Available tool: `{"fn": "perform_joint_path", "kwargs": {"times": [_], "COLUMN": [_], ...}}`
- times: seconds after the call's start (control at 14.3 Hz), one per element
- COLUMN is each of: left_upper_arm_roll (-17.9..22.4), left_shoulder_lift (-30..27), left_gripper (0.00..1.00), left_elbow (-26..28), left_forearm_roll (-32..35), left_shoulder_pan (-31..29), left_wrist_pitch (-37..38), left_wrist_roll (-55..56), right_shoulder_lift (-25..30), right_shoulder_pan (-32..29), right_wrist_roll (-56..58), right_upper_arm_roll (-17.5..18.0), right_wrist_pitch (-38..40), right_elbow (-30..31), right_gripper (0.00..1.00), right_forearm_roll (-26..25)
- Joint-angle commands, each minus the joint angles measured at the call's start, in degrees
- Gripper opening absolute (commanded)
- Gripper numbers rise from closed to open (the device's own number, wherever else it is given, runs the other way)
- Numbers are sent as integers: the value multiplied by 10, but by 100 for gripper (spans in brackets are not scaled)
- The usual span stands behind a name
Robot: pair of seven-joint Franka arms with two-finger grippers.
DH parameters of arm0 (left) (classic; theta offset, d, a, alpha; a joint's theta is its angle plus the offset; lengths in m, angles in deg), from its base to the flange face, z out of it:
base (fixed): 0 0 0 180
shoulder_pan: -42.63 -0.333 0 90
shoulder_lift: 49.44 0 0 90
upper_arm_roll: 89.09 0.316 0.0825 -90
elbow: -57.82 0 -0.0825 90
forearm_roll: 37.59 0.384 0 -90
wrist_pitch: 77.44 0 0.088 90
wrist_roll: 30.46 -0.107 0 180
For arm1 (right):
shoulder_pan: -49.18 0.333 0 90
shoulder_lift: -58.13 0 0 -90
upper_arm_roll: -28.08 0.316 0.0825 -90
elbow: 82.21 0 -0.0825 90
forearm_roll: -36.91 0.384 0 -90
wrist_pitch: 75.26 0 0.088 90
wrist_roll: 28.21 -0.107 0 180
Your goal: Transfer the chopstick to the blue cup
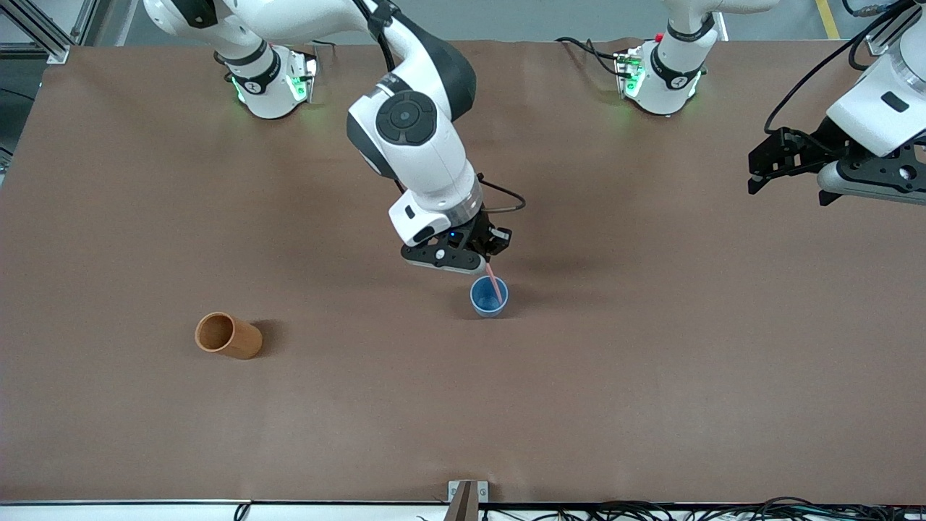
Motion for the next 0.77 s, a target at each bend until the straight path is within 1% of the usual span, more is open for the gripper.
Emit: {"fn": "perform_joint_path", "kwargs": {"times": [0.0,0.07,0.14,0.21,0.28,0.35,0.56,0.7], "left_upper_arm_roll": [-4,-2,0,3,4,4,5,5], "left_shoulder_lift": [-2,-2,-3,-3,-3,-3,-3,-3], "left_gripper": [100,100,100,100,100,100,100,100], "left_elbow": [3,2,2,1,2,2,1,1], "left_forearm_roll": [-13,-33,-41,-41,-39,-38,-30,-28], "left_shoulder_pan": [-9,-12,-13,-10,-8,-8,-8,-8], "left_wrist_pitch": [1,1,1,1,1,1,1,1], "left_wrist_roll": [-2,4,5,8,8,8,6,5], "right_shoulder_lift": [12,14,15,19,21,33,96,134], "right_shoulder_pan": [-2,-4,-6,-7,-7,-12,-63,-116], "right_wrist_roll": [18,18,18,16,15,16,23,90], "right_upper_arm_roll": [-2,-3,-4,-5,-7,-9,-16,-16], "right_wrist_pitch": [-1,7,10,12,21,48,115,175], "right_elbow": [15,15,14,14,13,11,14,16], "right_gripper": [20,24,33,55,87,100,100,100], "right_forearm_roll": [-5,-5,-5,-4,-6,-8,-8,-15]}}
